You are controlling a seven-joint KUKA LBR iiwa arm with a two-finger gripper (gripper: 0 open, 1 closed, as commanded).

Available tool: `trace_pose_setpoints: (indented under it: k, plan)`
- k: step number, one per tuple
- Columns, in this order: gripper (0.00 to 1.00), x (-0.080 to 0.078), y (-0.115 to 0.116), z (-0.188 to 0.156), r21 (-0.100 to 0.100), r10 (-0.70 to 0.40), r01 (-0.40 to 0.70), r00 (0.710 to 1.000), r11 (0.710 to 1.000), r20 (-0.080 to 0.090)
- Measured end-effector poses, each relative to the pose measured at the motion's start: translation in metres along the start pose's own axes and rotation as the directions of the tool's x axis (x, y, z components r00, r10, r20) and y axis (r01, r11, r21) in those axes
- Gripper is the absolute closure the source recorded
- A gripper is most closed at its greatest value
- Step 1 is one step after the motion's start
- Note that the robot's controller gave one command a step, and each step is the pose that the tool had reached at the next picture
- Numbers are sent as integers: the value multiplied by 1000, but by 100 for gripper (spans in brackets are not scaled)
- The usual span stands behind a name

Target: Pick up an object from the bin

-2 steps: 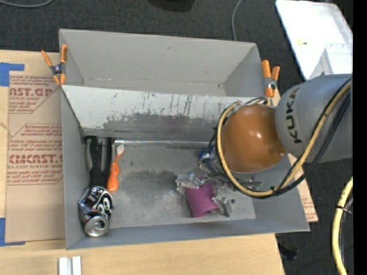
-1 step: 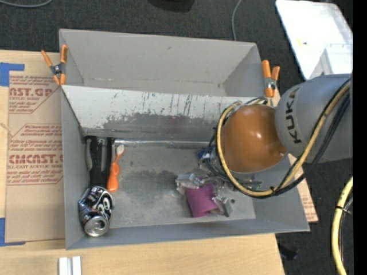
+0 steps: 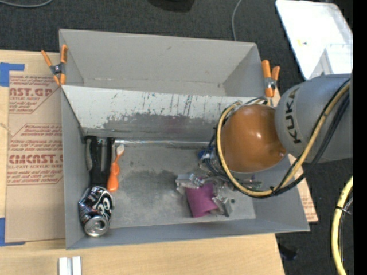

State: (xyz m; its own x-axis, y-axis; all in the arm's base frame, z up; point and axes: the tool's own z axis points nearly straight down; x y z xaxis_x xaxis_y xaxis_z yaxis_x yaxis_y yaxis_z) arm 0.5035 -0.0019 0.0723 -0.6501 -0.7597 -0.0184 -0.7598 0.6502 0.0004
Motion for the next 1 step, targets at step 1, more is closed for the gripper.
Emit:
trace_pose_setpoints:
  k: [1]
  plan:
    - [100,0,0,0,0,0,0,1000,1000,0]
